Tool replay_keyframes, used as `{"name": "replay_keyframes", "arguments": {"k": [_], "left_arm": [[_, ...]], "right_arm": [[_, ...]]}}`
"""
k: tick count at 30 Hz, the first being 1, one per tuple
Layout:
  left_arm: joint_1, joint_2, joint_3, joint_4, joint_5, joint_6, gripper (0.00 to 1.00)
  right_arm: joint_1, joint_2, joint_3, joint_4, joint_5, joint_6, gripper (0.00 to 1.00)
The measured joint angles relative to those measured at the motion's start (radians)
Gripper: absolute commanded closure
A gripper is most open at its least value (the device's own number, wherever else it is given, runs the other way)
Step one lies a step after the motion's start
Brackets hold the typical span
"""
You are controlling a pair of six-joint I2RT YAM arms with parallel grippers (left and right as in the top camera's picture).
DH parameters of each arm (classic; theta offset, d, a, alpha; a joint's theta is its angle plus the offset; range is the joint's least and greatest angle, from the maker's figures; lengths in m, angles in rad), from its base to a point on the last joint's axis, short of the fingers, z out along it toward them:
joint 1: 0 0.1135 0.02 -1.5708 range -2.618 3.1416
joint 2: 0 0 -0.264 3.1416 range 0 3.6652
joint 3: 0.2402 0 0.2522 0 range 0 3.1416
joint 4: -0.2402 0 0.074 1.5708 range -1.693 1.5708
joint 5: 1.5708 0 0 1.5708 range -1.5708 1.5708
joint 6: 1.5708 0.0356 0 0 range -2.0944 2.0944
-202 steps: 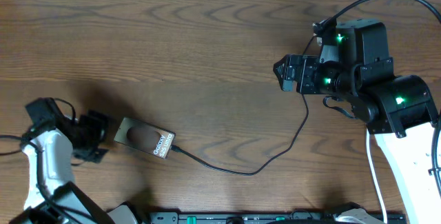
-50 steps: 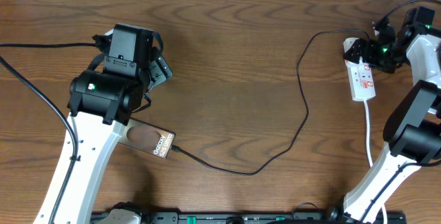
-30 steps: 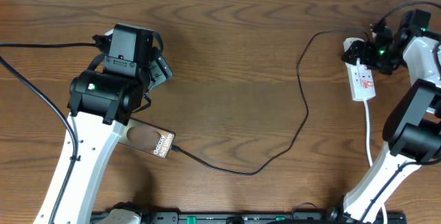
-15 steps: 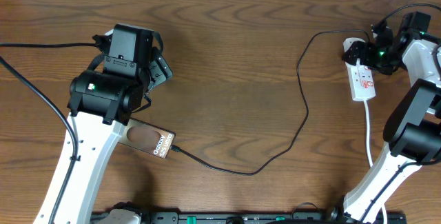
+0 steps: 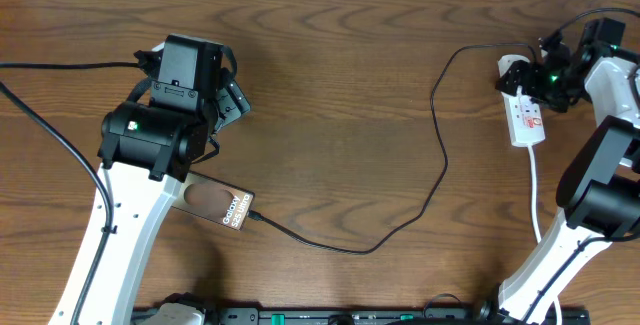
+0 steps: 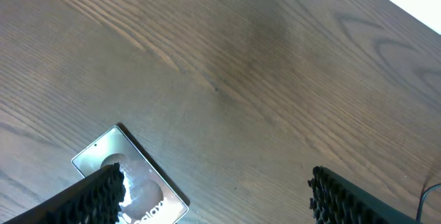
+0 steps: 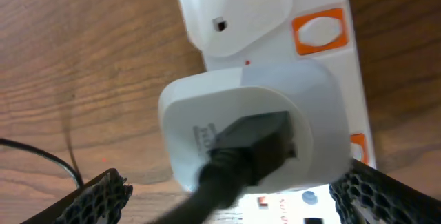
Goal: Plug charger to phone and switch on socket
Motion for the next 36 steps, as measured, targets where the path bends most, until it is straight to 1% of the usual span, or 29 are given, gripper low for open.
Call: {"name": "replay_keyframes", "arguments": {"k": [10,12,16,20,22,25,27,30,36], "left_arm": [[0.0,0.0,0.0,-0.007,0.0,0.0,0.15],[0.0,0.0,0.0,-0.007,0.0,0.0,0.15],[0.0,0.0,0.0,-0.007,0.0,0.0,0.15],[0.0,0.0,0.0,-0.008,0.0,0.0,0.15],[0.0,0.0,0.0,-0.007,0.0,0.0,0.15],[0.0,0.0,0.0,-0.007,0.0,0.0,0.15],[0.0,0.0,0.0,-0.008,0.0,0.0,0.15],[0.0,0.0,0.0,-0.008,0.0,0.0,0.15],[0.0,0.0,0.0,-0.008,0.0,0.0,0.15]], "right_arm": [[0.014,-0.002,0.0,0.008,0.031,0.017,0.09],[0.014,-0.002,0.0,0.008,0.032,0.017,0.11],[0.014,-0.002,0.003,-0.007,0.04,0.018,0.12],[0.027,-0.002,0.024,-0.092,0.021,0.034,0.08],[0.036,-0.002,0.039,-0.121,0.037,0.059,0.03],[0.042,-0.024,0.065,-0.159,0.084,0.101,0.01],[0.043,-0.069,0.072,-0.172,0.132,0.138,0.01],[0.045,-0.18,0.073,-0.192,0.214,0.201,0.01],[0.044,-0.502,0.108,-0.285,0.367,0.344,0.01]]}}
